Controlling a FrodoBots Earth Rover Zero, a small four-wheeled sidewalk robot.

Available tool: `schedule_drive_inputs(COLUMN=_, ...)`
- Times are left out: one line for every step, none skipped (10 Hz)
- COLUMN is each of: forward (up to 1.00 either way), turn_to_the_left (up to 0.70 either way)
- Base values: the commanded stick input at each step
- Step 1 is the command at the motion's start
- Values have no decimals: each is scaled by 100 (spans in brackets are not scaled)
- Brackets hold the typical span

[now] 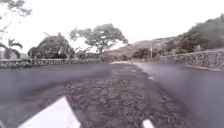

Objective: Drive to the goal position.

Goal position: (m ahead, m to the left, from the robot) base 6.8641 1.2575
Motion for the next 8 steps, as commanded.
schedule_drive_inputs(forward=85, turn_to_the_left=0)
schedule_drive_inputs(forward=85, turn_to_the_left=0)
schedule_drive_inputs(forward=85, turn_to_the_left=-20)
schedule_drive_inputs(forward=85, turn_to_the_left=-34)
schedule_drive_inputs(forward=85, turn_to_the_left=-34)
schedule_drive_inputs(forward=85, turn_to_the_left=-34)
schedule_drive_inputs(forward=85, turn_to_the_left=-34)
schedule_drive_inputs(forward=85, turn_to_the_left=-34)
